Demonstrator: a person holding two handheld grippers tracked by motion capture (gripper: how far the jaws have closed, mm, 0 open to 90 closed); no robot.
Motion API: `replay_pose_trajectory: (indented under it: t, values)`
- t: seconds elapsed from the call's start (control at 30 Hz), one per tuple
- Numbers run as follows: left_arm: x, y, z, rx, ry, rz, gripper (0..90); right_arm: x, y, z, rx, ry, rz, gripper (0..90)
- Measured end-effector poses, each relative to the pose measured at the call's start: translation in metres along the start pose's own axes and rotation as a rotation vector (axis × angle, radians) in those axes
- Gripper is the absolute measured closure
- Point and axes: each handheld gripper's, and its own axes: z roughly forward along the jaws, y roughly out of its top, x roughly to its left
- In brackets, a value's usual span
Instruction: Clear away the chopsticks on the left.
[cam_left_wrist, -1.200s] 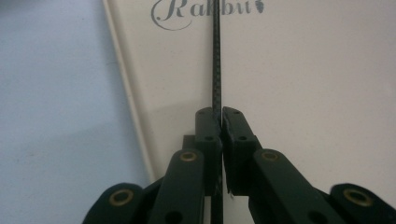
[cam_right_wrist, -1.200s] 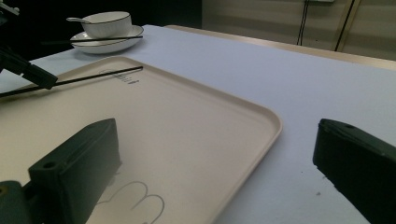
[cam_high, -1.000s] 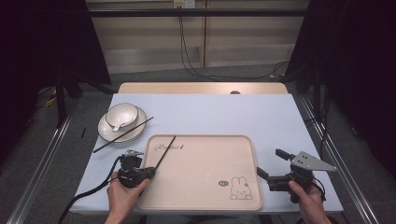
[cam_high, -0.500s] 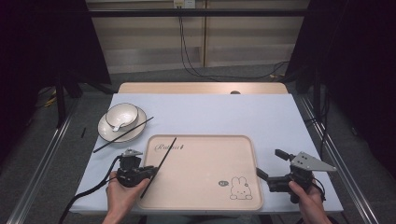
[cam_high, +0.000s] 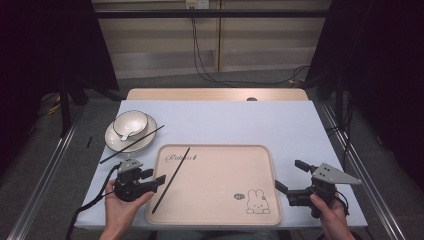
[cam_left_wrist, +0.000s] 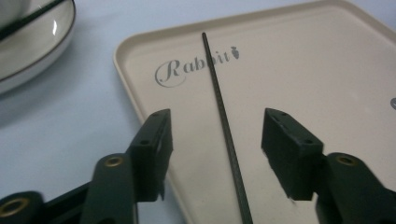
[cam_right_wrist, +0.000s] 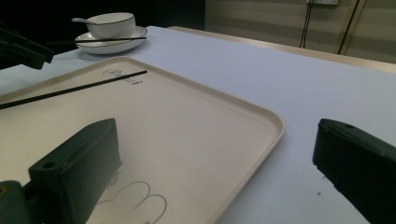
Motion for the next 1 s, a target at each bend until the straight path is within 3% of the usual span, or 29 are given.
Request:
replay_pose_trajectory:
  t: [0.03, 0.2, 0.3, 0.43, 0.5, 0.57, 0.67, 0.8, 0.9, 1.0]
  values:
    - [0.003, 0.001, -0.006, -0.009, 0.001, 0.017, 34.2, 0.0, 0.0, 0.0, -0.002, 0.0, -0.002, 0.4]
    - [0.009, 0.004, -0.02, -0.064, -0.007, 0.034, 23.9, 0.0, 0.0, -0.001, -0.002, 0.0, -0.002, 0.4]
    - [0.017, 0.006, -0.028, -0.062, 0.0, 0.068, 15.3, -0.001, 0.0, 0.0, -0.004, 0.001, 0.0, 0.4]
    - [0.03, 0.004, -0.034, -0.078, -0.049, 0.06, 13.9, -0.001, 0.0, 0.0, -0.005, 0.006, -0.001, 0.4]
    - [0.037, 0.003, -0.037, -0.072, -0.025, 0.074, 11.4, -0.001, 0.0, 0.0, -0.005, 0.006, -0.001, 0.4]
    - [0.049, 0.001, -0.041, -0.097, -0.059, 0.094, 9.5, 0.0, 0.0, 0.0, -0.003, 0.007, 0.0, 0.4]
    - [0.057, 0.001, -0.043, -0.063, -0.061, 0.123, 9.3, -0.001, 0.0, 0.0, -0.005, 0.005, -0.003, 0.4]
    - [0.073, 0.002, -0.042, -0.086, -0.093, 0.137, 10.1, -0.001, 0.0, 0.0, -0.005, 0.007, -0.002, 0.4]
    - [0.085, 0.007, -0.043, -0.076, -0.057, 0.152, 9.6, -0.001, 0.0, 0.0, -0.001, 0.009, 0.002, 0.5]
    - [0.102, 0.013, -0.04, -0.069, -0.037, 0.117, 6.6, -0.001, 0.0, 0.0, 0.0, 0.013, 0.002, 0.6]
